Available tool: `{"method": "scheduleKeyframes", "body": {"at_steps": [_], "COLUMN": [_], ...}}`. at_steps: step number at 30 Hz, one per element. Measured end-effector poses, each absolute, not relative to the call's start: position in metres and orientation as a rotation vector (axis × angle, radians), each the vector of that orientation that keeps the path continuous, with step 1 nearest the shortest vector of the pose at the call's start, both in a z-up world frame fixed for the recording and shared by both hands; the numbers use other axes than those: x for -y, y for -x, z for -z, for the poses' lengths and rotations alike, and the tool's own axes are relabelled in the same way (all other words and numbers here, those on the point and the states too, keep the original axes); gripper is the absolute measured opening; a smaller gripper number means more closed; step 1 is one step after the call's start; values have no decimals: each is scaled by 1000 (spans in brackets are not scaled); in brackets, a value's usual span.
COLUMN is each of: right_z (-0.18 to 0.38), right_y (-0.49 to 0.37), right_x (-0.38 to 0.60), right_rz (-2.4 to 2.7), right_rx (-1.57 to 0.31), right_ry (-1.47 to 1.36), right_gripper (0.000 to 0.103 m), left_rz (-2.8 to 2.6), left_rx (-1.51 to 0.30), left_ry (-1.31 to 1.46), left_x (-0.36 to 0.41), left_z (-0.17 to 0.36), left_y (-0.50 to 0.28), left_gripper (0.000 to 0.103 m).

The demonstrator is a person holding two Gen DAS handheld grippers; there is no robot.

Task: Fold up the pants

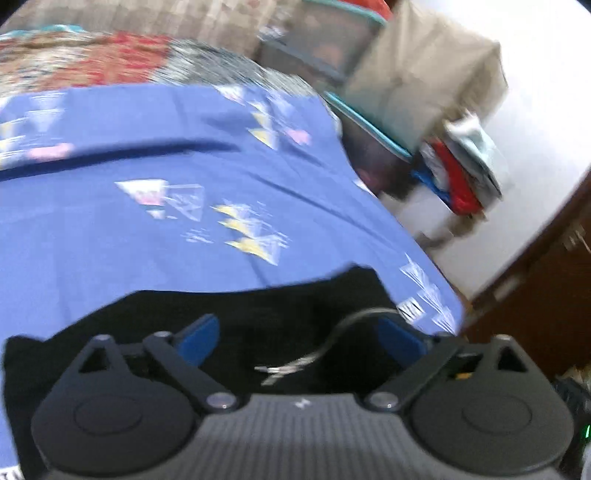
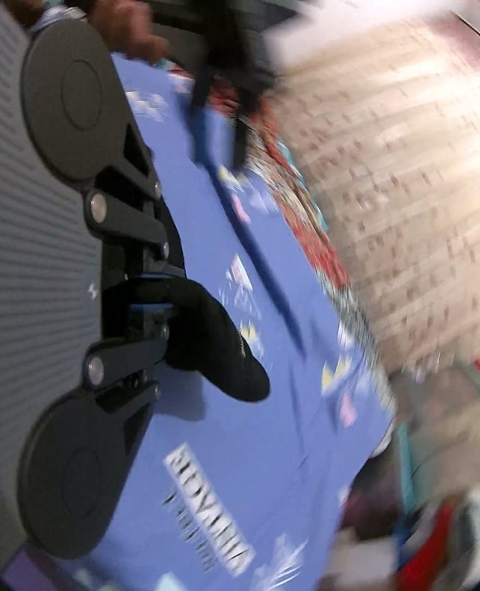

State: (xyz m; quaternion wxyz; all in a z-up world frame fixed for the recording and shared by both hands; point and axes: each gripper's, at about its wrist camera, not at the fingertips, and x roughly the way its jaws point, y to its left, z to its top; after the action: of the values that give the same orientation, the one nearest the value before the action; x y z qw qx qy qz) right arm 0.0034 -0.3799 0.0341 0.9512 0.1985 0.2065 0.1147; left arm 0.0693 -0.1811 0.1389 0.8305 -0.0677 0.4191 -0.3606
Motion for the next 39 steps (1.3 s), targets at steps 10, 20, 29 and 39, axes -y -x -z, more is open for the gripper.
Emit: {"method": "scheduleKeyframes", "body": {"at_steps": [10,20,29,39], "right_z": [-43,-59,-55,-41], "right_y": [3,-3,-31,-23], "right_x": [320,296,206,218], "right_rz": [-318,-558,-735,-778], "right_rx": [-427,-425,-549,-694], "right_ry": [-148,-299,-177,-282], "right_gripper": [15,15,15,28], "left_rz": [808,693,469,373], "left_rx": [-994,-984,-997,-1085], "left_ry": [-121,277,455,529], "left_x": [249,94,-17,-35], "left_z": [-123,-139,-96,-20], "left_y": [-61,-67,-71,-81], "left_gripper": [25,19,19,22]}}
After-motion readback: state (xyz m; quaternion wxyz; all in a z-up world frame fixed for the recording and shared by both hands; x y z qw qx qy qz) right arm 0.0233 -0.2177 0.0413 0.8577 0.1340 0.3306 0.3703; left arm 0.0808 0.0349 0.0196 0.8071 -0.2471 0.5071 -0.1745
